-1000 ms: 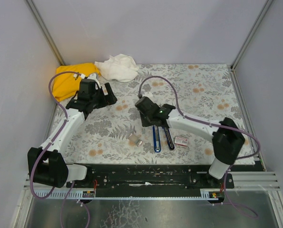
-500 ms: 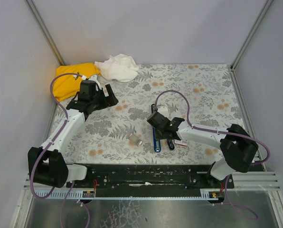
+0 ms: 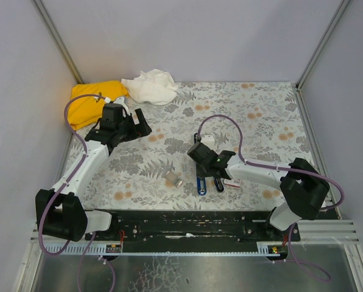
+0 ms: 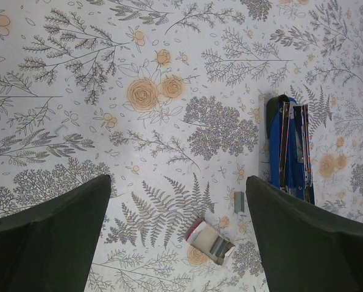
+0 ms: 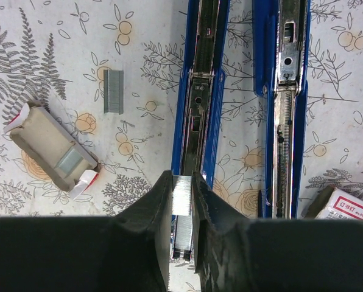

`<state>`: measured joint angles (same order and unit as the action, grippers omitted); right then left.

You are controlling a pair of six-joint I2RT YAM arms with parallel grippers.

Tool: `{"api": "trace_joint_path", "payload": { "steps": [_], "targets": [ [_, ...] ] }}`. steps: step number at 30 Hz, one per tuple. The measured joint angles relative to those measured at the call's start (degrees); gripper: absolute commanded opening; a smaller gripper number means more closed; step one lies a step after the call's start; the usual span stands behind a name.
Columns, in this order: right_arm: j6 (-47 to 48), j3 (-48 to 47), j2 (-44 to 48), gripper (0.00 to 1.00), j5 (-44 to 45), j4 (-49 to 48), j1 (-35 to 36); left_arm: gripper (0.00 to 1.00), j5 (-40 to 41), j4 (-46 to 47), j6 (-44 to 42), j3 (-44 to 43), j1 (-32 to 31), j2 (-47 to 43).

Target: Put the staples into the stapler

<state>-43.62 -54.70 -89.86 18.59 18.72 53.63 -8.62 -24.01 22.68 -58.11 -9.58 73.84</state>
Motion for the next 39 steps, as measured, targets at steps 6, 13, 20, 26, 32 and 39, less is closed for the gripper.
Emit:
{"api": "trace_joint_path", "payload": {
  "steps": [6, 13, 20, 26, 32, 39],
  "targets": [
    [0.0, 0.0, -1.2, 0.19, 0.0, 0.0, 0.0, 0.92, 0.0, 0.0, 0.0, 0.0, 0.0, -0.1],
    [0.0, 0.0, -1.2, 0.19, 0.3, 0.0, 0.0, 0.92, 0.0, 0.0, 0.0, 0.0, 0.0, -0.2],
    [0.0, 0.0, -1.2, 0.19, 0.6, 0.0, 0.0, 0.92, 0.0, 0.0, 0.0, 0.0, 0.0, -0.2],
    [0.0, 0.0, -1.3, 0.19, 0.9, 0.0, 0.0, 0.92, 0.0, 0.0, 0.0, 0.0, 0.0, -0.2],
    [0.0, 0.0, -2.4, 0.19, 1.0, -0.2, 0.0, 0.92, 0.0, 0.0, 0.0, 0.0, 0.0, -0.2],
    [-0.3, 0.0, -2.4, 0.28, 1.1, -0.2, 0.0, 0.92, 0.0, 0.0, 0.0, 0.0, 0.0, -0.2]
  ]
}}
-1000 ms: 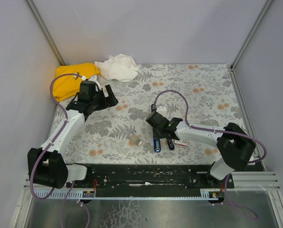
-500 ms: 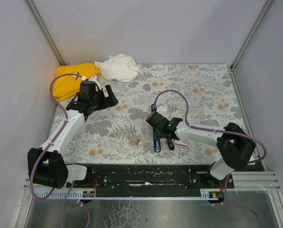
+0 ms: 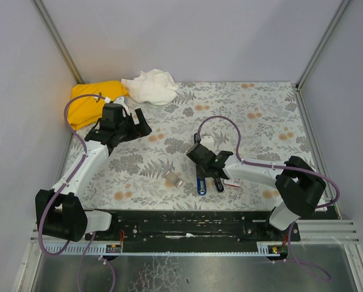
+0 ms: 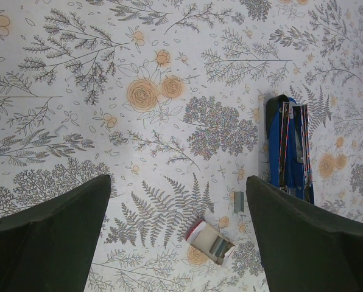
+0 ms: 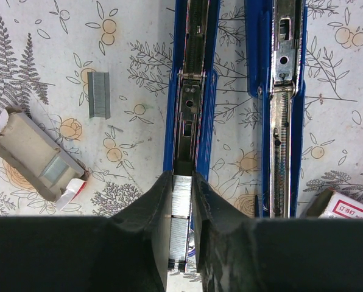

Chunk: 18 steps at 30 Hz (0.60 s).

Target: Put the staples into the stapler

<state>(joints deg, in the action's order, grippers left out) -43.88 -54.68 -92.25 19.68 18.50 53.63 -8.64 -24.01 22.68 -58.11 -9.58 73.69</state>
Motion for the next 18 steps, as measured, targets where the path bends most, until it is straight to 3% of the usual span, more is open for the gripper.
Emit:
{"api": "trace_joint_path", "payload": {
  "steps": [2, 7, 18],
  "targets": [
    [-0.1, 0.0, 0.0, 0.39, 0.0, 0.0, 0.0, 0.92, 0.0, 0.0, 0.0, 0.0, 0.0, 0.0],
    [0.0, -0.4, 0.0, 0.51, 0.0, 1.0, 0.0, 0.92, 0.0, 0.0, 0.0, 0.0, 0.0, 0.0],
    [4.9, -12.0, -0.2, 0.52, -0.2, 4.7, 0.0, 0.92, -0.5, 0.0, 0.1, 0.4, 0.0, -0.2]
  ]
}}
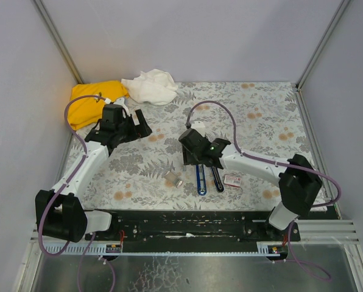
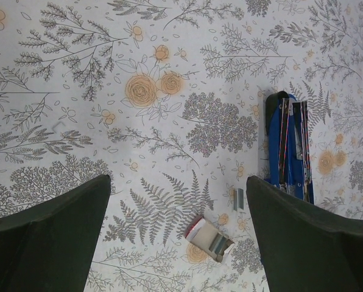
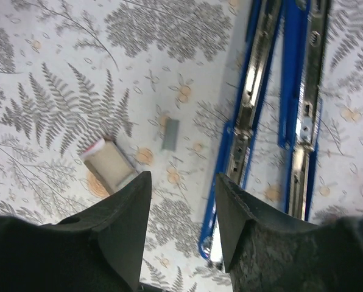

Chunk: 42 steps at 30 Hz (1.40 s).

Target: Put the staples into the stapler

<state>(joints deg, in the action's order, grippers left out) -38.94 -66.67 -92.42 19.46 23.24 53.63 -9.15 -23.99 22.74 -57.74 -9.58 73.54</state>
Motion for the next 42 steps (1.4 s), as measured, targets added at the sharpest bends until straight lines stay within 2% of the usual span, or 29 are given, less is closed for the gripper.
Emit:
{"api": "trace_joint_path", "payload": {
  "steps": [14, 23, 30, 38, 42],
  "targets": [
    [0.5, -12.7, -20.8, 0.47, -2.6, 0.4, -0.1, 0.93, 0.0, 0.0, 0.5, 0.9, 0.2, -1.0],
    [-0.5, -14.1, -23.1, 0.44, -2.6, 2.0, -0.2, 0.93, -0.1, 0.0, 0.6, 1.0, 0.7, -1.1],
    [-0.7, -14.4, -24.4, 0.37, -2.5, 2.3, -0.4, 0.93, -0.3, 0.0, 0.6, 1.0, 1.0, -1.1],
    [-1.4, -14.7, -24.7, 0.23, -2.5, 2.6, -0.5, 0.93, -0.9, 0.0, 0.6, 1.0, 1.1, -1.1],
    [-1.6, -14.7, -24.7, 0.21, -2.6, 2.6, -0.6, 0.92, -1.0, 0.2, 0.7, 1.4, 1.1, -1.4]
  ]
}}
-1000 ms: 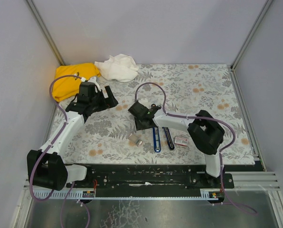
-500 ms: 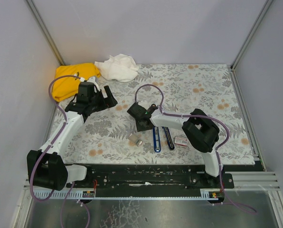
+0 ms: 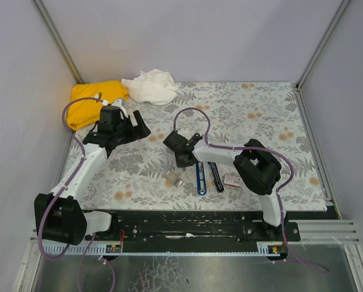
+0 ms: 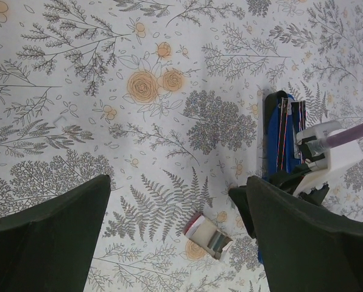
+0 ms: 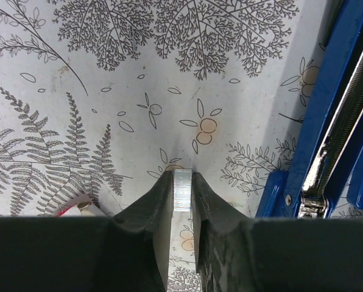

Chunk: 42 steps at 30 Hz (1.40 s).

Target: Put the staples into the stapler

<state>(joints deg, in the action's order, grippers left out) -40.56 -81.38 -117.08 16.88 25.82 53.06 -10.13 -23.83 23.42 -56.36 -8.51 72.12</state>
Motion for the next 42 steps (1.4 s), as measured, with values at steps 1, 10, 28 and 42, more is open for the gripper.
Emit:
{"api": "trace_joint_path", "payload": {
  "steps": [1, 10, 28, 42],
  "targets": [
    [0.0, 0.1, 0.1, 0.21, -0.1, -0.1, -0.1, 0.92, 0.0, 0.0, 0.1, 0.2, 0.0, -0.2],
    [0.2, 12.2, 14.4, 0.2, -10.3, -8.7, -5.6, 0.88, -8.9, 4.9, 5.3, 10.1, -0.1, -9.2],
    [-9.9, 27.8, 44.8, 0.19, -40.6, -41.5, -11.9, 0.66, -37.7, 43.8, 35.4, 26.0, -9.2, -21.0],
    [-17.6, 30.7, 46.1, 0.18, -49.4, -54.1, -11.9, 0.41, -35.8, 54.6, 43.3, 23.3, -15.4, -19.9]
  ]
}}
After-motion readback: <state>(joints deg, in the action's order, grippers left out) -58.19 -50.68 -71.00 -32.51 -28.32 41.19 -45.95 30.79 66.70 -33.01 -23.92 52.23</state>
